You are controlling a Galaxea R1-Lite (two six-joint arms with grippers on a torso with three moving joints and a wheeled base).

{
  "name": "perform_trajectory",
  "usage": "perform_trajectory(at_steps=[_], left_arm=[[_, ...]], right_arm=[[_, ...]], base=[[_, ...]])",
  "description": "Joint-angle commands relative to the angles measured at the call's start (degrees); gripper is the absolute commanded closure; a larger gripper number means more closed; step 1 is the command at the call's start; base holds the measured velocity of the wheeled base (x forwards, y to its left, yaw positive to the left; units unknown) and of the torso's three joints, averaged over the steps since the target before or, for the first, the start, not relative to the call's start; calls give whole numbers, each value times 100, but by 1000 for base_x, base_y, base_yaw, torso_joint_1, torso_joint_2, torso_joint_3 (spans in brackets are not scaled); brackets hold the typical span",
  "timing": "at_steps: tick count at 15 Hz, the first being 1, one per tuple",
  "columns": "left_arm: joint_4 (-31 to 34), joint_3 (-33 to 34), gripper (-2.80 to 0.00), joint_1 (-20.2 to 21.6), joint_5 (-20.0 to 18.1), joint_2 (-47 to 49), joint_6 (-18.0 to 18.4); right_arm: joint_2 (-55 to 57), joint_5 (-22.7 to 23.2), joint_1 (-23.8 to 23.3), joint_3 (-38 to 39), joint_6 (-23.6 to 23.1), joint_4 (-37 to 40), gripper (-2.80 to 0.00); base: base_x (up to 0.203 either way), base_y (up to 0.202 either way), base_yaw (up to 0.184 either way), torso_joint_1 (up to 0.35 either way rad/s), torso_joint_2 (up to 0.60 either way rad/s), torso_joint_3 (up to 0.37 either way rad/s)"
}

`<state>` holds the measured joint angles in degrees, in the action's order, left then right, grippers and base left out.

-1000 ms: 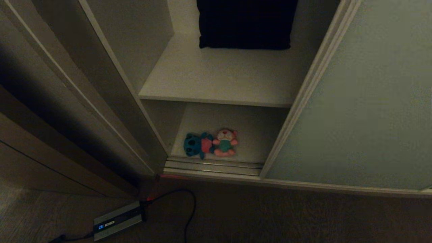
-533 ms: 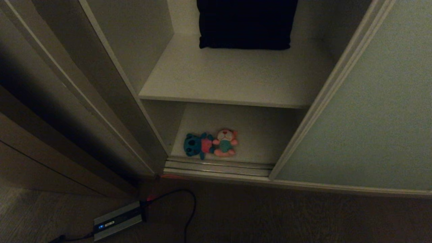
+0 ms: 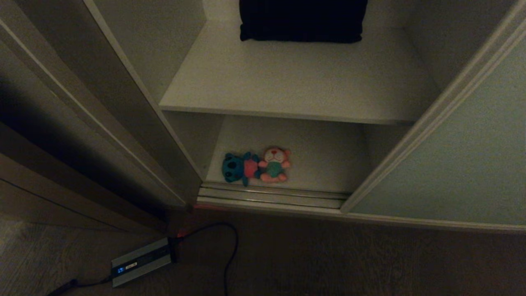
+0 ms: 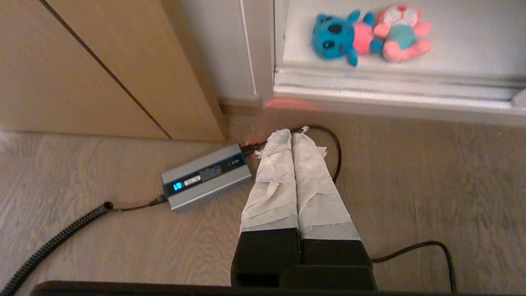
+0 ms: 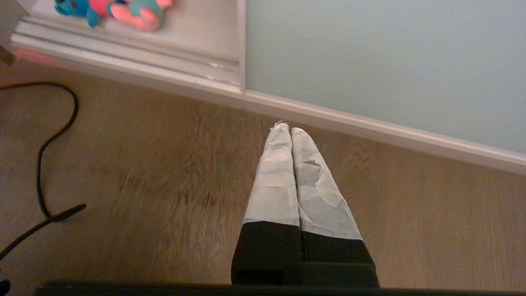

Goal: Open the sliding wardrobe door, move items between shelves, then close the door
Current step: Open the door

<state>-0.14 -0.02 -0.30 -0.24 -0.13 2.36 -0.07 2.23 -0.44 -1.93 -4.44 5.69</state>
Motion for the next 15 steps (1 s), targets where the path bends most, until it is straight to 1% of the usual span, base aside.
perform_trajectory(at_steps=[1,5,9,15], left_arm=[[5,2,0,-3,-18,22,63],[5,2,0,3,-11,22,81],[5,2,0,4,13,22,19],[14,1,0,4,-2,22,72]], right_arm=[[-1,5,0,-1,-5,2,0],[-1,5,0,-1,-5,2,0],[-1,5,0,-1,-5,2,0],[-1,5,0,-1,-5,2,0]], base=[[0,0,0,2,2,-199],[0,0,0,2,1,-198],[0,0,0,5,3,-196],[0,0,0,3,3,-197]])
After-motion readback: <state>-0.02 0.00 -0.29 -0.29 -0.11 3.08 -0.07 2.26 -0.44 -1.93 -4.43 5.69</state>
